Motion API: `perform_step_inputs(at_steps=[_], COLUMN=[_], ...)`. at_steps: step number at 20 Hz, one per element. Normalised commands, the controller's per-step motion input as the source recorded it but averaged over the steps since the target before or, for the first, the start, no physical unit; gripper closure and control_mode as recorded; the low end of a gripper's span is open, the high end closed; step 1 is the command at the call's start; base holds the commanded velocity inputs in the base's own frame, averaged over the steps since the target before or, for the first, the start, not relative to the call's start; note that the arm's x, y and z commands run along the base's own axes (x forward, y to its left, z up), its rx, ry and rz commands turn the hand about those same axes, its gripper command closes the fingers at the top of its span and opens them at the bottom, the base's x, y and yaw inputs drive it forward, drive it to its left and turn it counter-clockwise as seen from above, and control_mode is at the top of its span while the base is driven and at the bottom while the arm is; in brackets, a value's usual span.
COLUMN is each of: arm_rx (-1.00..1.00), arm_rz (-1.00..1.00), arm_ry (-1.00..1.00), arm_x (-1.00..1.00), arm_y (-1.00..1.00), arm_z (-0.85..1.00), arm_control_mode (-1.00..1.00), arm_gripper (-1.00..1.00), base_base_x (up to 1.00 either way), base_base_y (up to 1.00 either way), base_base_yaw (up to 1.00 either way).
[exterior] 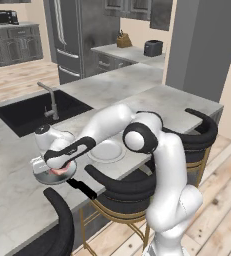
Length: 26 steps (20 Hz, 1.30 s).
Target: Pick up the pan with the steak in it and place it on the dining table. Then place the steak on the plate.
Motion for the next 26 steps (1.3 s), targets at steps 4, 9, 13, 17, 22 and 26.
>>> perform_step_inputs(at_steps=[4, 9, 13, 17, 22, 26], arm_rx=[-0.01, -0.04, -0.01, 0.00, 0.00, 0.02], arm_rz=[0.00, 0.00, 0.00, 0.00, 0.00, -0.05], arm_ry=[0.00, 0.00, 0.00, 0.00, 0.00, -0.02], arm_x=[0.09, 0.02, 0.00, 0.00, 0.00, 0.00], arm_y=[0.03, 0.03, 0.00, 0.00, 0.00, 0.00], arm_z=[-0.23, -0.30, -0.08, 0.00, 0.00, 0.24], arm_control_mode=[-1.00, -1.00, -1.00, -1.00, -1.00, -1.00], arm_gripper=[-1.00, 1.00, 1.00, 1.00, 1.00, 1.00], base_base_x=[0.00, 0.00, 0.00, 0.00, 0.00, 0.00], base_base_y=[0.00, 0.00, 0.00, 0.00, 0.00, 0.00], base_base_yaw=[0.00, 0.00, 0.00, 0.00, 0.00, 0.00])
